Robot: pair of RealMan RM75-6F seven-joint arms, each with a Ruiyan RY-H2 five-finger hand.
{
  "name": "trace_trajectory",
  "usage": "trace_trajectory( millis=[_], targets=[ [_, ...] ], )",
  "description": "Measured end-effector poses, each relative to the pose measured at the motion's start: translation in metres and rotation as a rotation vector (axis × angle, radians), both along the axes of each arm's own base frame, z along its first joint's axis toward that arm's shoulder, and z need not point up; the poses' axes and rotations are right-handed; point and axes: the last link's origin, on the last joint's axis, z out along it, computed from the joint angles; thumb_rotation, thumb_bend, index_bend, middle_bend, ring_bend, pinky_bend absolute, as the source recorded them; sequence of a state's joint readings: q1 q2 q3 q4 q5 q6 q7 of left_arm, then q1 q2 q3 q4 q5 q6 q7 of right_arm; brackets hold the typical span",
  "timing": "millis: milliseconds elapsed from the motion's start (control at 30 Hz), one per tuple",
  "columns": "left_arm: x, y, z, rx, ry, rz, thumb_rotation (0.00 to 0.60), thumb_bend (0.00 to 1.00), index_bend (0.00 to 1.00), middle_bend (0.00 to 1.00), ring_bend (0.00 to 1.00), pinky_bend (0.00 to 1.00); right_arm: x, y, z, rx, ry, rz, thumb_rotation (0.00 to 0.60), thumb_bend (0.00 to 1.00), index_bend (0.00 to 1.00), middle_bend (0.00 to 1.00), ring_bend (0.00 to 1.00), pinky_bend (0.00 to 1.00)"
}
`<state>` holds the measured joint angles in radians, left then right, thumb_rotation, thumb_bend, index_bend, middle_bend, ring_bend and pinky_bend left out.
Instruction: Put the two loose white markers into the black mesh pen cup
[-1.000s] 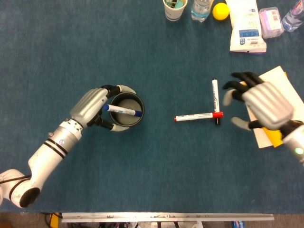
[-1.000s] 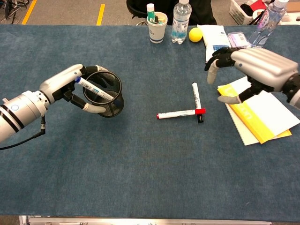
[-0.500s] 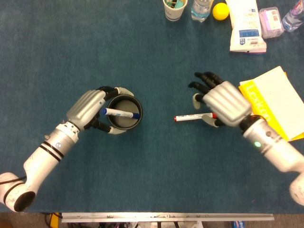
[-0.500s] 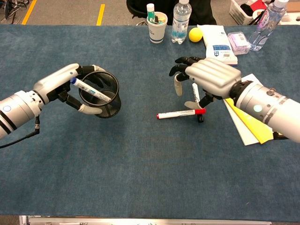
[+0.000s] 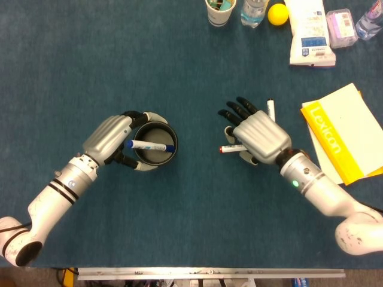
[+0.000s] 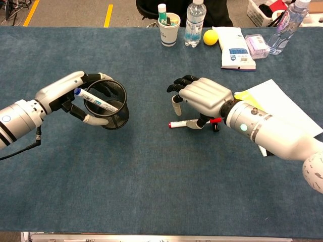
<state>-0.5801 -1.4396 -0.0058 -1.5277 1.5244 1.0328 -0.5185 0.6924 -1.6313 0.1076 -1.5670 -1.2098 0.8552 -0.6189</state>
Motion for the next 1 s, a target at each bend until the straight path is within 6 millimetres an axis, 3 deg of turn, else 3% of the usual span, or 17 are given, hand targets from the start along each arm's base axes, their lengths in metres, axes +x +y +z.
trace_trajectory(
  millis=[533, 1000],
  targets=[
    [-0.003, 0.001, -0.002, -0.005, -0.008, -0.011, 0.6, 0.14, 0.27, 0.43, 0.33, 0.23, 0.006, -0.005, -0.023, 0.018, 0.089, -0.026, 0.6, 0.26, 0.47, 0.13, 0.0, 0.0],
    [-0.004, -0.001, -0.003, -0.009, -0.015, -0.021, 0.6, 0.14, 0.26, 0.42, 0.32, 0.23, 0.01, -0.005, -0.03, 0.025, 0.112, -0.024, 0.6, 0.29, 0.47, 0.13, 0.0, 0.0]
  ],
)
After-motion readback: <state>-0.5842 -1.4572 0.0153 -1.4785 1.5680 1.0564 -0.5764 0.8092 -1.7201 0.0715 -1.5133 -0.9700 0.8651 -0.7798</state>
